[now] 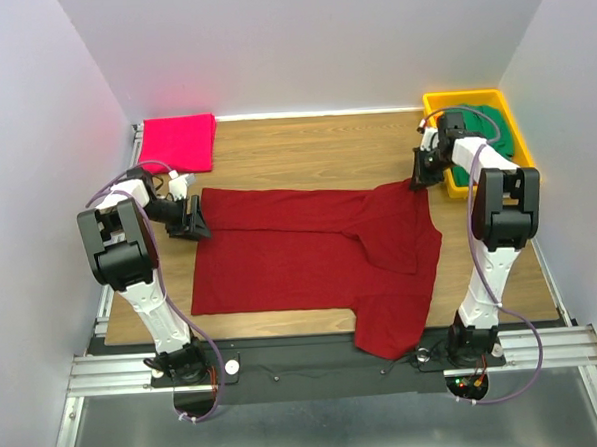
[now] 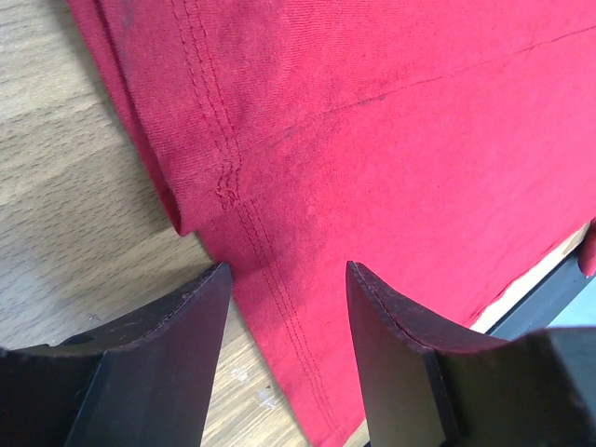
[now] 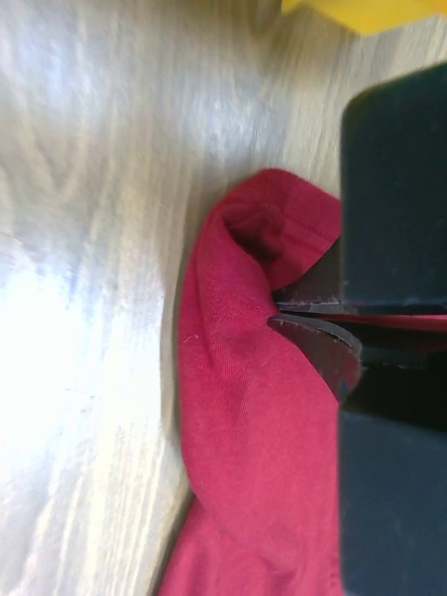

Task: Fold and stack the t-shirts
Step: Fold the tshirt

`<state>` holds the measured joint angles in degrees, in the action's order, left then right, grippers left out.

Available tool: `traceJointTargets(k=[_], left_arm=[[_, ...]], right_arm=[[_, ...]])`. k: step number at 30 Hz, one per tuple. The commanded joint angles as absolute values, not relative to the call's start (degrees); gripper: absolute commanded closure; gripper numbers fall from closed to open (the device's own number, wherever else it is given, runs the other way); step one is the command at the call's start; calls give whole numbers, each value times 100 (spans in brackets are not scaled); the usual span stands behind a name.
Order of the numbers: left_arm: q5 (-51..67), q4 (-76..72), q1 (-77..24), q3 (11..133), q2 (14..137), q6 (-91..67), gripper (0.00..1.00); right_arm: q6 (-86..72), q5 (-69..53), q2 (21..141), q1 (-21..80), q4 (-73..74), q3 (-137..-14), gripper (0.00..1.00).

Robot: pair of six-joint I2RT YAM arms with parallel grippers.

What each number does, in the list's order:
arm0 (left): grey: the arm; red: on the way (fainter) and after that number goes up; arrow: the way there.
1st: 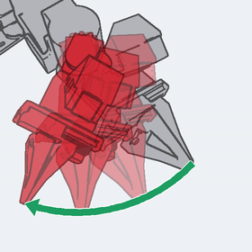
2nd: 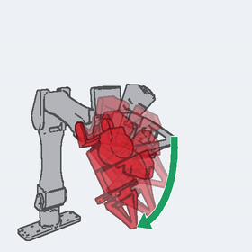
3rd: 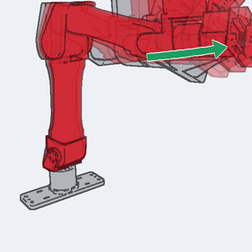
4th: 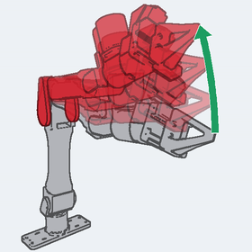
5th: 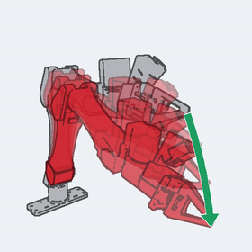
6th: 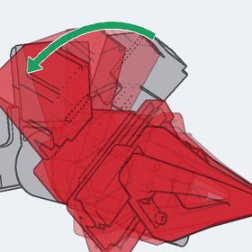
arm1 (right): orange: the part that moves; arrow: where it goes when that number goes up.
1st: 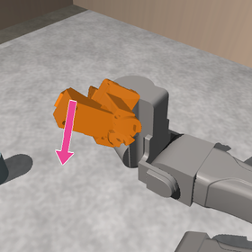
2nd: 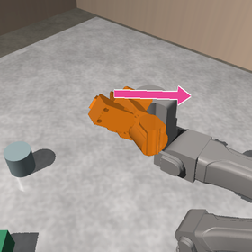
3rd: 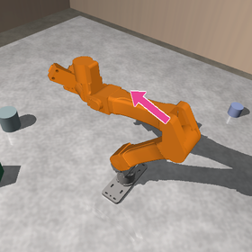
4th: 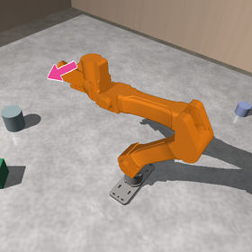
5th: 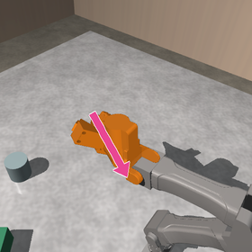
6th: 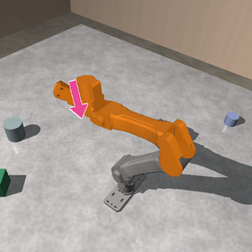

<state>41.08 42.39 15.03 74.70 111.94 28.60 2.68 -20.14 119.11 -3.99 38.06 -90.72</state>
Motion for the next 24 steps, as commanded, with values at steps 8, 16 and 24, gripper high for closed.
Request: traceJointTargets(k=[8, 16, 24], left_arm=[[3656, 3850, 1494, 7268, 11338, 2725, 35], [4454, 4243, 1442, 7584, 11014, 3039, 35], [4860, 4404, 941, 7506, 10880, 3261, 35]], right_arm=[[360, -2030, 11646, -765, 3568, -9545, 99], [369, -2161, 11698, -765, 3568, -9448, 99], [264, -2233, 11777, -765, 3568, -9475, 99]])
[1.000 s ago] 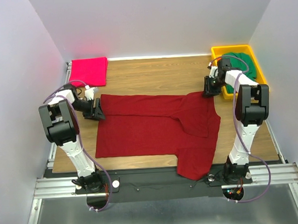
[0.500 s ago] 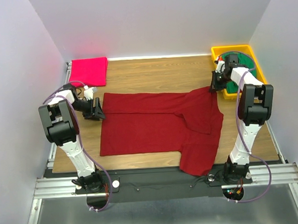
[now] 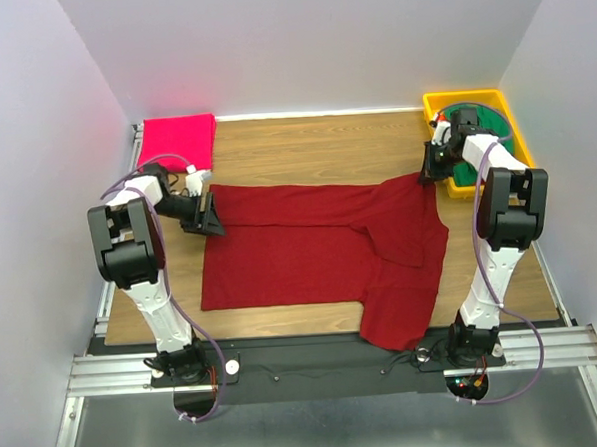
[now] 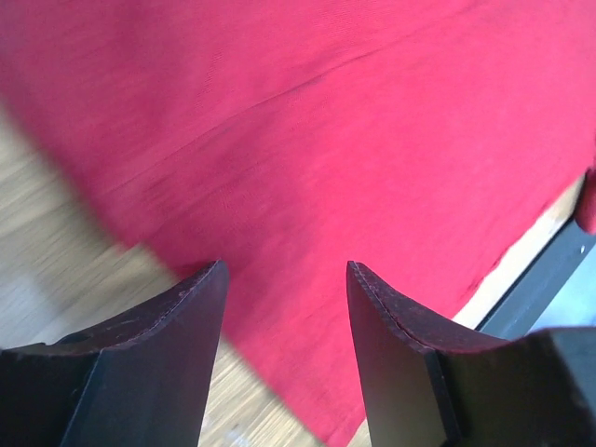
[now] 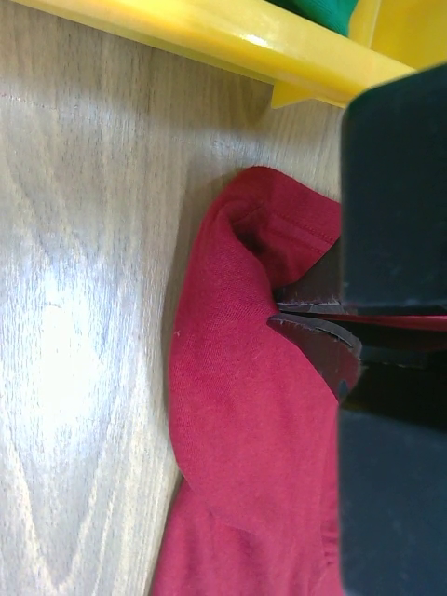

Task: Fold and stack the t-shirts
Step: Fold the tshirt

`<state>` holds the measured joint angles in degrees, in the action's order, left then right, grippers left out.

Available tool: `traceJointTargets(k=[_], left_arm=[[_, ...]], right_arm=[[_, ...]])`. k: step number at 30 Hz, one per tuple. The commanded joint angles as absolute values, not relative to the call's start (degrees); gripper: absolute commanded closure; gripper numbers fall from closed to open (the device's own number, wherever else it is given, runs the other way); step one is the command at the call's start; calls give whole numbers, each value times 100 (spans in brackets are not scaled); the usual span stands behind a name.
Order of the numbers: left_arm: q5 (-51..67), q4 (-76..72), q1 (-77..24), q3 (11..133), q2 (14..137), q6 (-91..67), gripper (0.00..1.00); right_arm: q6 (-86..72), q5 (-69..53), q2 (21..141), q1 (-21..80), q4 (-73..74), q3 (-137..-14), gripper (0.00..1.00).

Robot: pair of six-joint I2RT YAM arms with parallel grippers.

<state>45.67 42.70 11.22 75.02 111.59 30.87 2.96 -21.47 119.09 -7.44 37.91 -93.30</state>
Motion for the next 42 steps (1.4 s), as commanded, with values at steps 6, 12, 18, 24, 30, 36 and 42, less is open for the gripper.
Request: traceJointTargets(k=[6, 12, 18, 24, 30, 36, 42], left_arm=[[4371, 3746, 905, 7277, 11161, 2647, 36], [3710, 3305, 940, 7225, 11399, 2048, 38], [3384, 3234, 1055, 7128, 11487, 1916, 41], [3269, 3226, 1186, 7225, 11540, 1863, 41], [3549, 3322, 1283, 7304, 11488, 2021, 41], [4561, 3577, 1283, 7786, 10741, 2645, 40], [4221, 3024, 1204, 8656, 10660, 2268, 40]], right_arm=[[237, -2118, 11751, -765, 3568, -9457, 99], [246, -1715, 11768, -765, 3568, -9641, 100], [307, -1266, 11804, -782, 3568, -9808, 99], [325, -915, 11944, -782, 3551, -9993, 99], [439, -1072, 12111, -773, 3568, -9906, 99], [545, -1239, 12278, -668, 3568, -9800, 99], [624, -1468, 12401, -598, 3568, -9958, 99]])
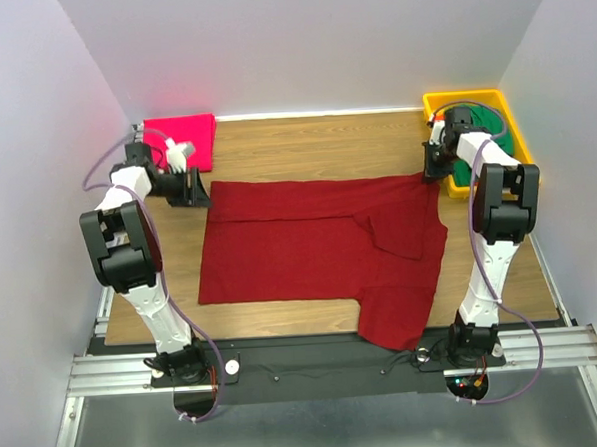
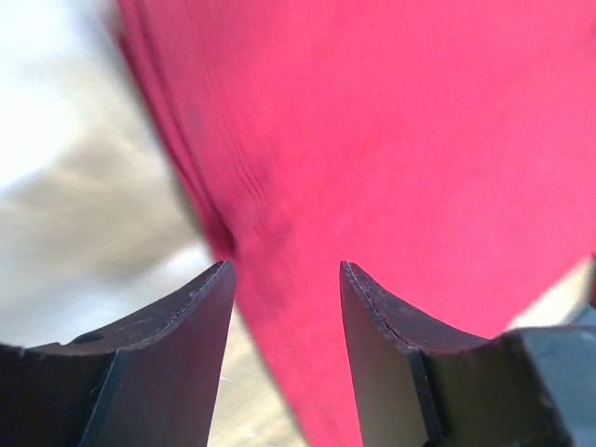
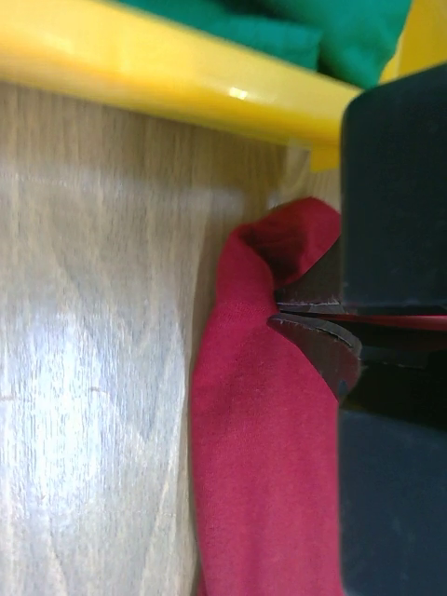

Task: Fold and stack the t-shirts
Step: Fold the tshirt

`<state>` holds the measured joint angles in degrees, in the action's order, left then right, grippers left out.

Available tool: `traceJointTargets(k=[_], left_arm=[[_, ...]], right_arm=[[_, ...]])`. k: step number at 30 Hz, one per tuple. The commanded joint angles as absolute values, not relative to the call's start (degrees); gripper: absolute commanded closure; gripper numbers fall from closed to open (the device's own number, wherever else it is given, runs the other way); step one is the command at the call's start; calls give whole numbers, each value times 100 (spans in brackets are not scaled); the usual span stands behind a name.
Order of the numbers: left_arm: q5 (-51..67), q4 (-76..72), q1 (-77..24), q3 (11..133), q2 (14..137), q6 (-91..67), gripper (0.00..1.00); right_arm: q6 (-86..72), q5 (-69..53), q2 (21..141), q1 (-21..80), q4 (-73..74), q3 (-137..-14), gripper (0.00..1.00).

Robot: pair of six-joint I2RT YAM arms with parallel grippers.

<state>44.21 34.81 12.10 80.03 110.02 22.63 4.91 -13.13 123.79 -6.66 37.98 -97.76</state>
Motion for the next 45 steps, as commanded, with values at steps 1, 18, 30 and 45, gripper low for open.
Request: traceJointTargets(k=[1, 18, 30, 45], left_arm=[[4123, 2980, 1187, 8788, 10757, 2241, 40], [3647, 2768, 545, 10688, 12700, 2223, 34], [3472, 2804, 772, 10468, 12841, 2233, 100], [3278, 2971, 1107, 11162, 13228, 2066, 92]], right_arm=[[624, -1546, 12401, -589, 3577, -9967, 99], [765, -1635, 12481, -562, 3595, -9993, 99], [861, -1688, 12533, -554, 3595, -10028, 99], [861, -1653, 13394, -220, 3551, -11320, 99]])
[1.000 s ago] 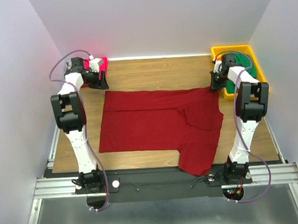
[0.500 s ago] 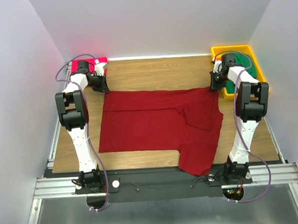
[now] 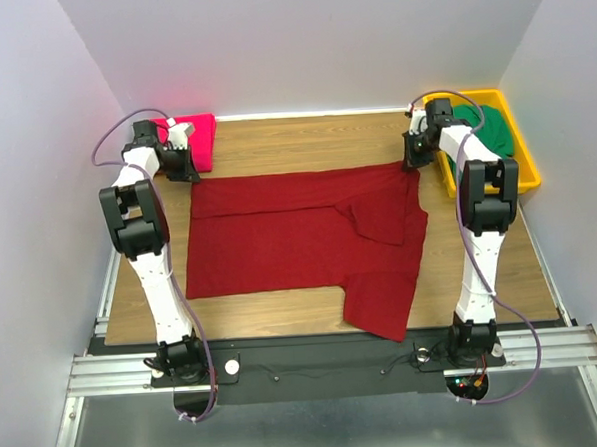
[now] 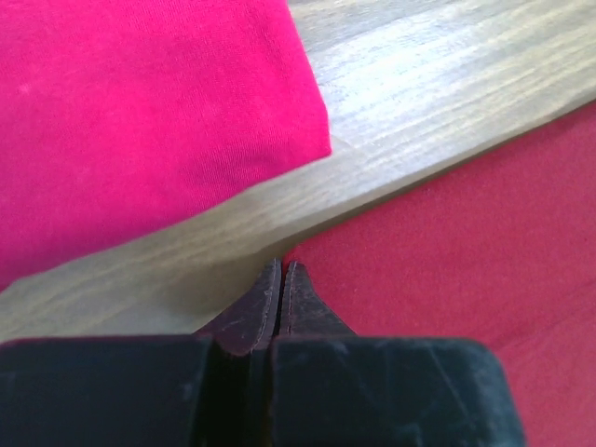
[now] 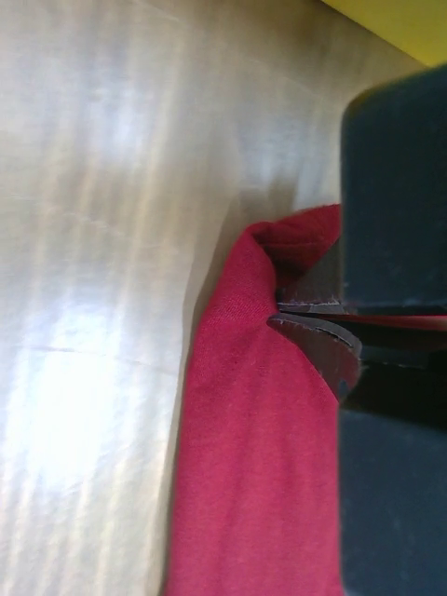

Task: Fold and stack the t-shirts
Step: Fold the tshirt

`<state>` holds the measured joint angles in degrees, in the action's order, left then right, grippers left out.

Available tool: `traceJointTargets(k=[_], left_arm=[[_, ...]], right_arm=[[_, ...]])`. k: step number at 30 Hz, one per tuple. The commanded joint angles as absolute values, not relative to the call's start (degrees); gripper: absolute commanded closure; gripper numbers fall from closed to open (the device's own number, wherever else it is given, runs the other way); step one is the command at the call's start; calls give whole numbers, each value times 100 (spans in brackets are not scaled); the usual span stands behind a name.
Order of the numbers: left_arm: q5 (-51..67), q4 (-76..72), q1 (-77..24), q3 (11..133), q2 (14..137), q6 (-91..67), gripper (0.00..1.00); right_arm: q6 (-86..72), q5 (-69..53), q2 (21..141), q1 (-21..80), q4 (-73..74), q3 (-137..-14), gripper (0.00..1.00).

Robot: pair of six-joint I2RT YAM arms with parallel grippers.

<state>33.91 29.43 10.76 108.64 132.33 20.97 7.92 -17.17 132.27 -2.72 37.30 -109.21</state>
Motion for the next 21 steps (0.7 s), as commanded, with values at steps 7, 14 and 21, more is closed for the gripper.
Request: traceJointTargets(k=[7, 14, 21], left_arm=[[3524, 3172, 1151, 11145, 12657, 2372, 54], [3674, 3244, 1143, 10802, 11428, 2575, 50], [3744, 3015, 861, 9661, 10583, 2812, 47]], right_arm=[[852, -1678, 12939, -211, 3638, -11023, 48], [1177, -1898, 11306, -211, 3858, -10003, 40], [2011, -2303, 10214, 209, 4043, -8808, 53]])
